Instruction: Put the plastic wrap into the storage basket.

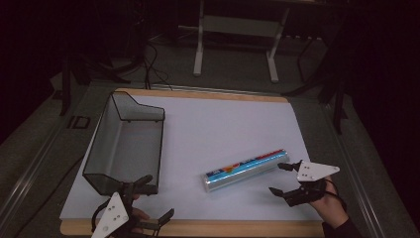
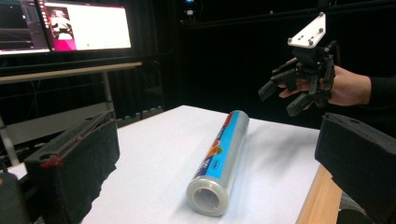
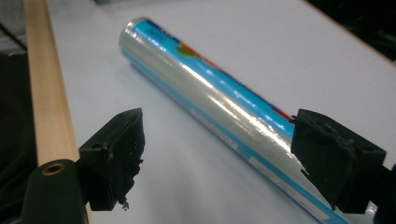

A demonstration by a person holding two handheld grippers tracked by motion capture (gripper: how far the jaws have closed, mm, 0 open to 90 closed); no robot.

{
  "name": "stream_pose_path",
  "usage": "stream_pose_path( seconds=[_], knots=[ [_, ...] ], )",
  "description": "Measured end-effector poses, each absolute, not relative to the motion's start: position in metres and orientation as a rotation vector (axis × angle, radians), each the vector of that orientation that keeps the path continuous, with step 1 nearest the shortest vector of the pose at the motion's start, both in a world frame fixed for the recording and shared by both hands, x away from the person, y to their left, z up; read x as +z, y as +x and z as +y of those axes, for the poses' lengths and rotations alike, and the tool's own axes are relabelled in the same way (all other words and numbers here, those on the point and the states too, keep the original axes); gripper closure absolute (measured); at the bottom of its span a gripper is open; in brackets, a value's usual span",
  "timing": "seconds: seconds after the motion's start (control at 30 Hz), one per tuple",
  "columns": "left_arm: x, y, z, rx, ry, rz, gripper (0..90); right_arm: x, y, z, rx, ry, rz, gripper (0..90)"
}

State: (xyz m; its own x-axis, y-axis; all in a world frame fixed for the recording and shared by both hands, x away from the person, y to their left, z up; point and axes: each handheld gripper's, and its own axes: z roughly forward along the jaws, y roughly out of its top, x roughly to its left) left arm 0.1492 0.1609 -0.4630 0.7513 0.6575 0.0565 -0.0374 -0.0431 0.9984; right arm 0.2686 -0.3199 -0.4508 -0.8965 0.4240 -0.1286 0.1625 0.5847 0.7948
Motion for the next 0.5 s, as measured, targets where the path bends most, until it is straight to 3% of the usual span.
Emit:
stream_pose_path(
  seconds=[0.17,0.23,0.5],
  knots=[
    [-0.463,0.148,0.161,0.613,1.525,0.535,0.6,-0.447,0.273,-0.315,1.151,0.477,2.561,15.0],
    [-0.463,0.147,0.162,0.619,1.524,0.542,0.6,-0.445,0.283,-0.312,1.131,0.546,2.666,10.1],
    [-0.465,0.143,0.166,0.618,1.527,0.573,0.7,-0.448,0.3,-0.296,0.932,0.538,2.796,10.0]
  ],
)
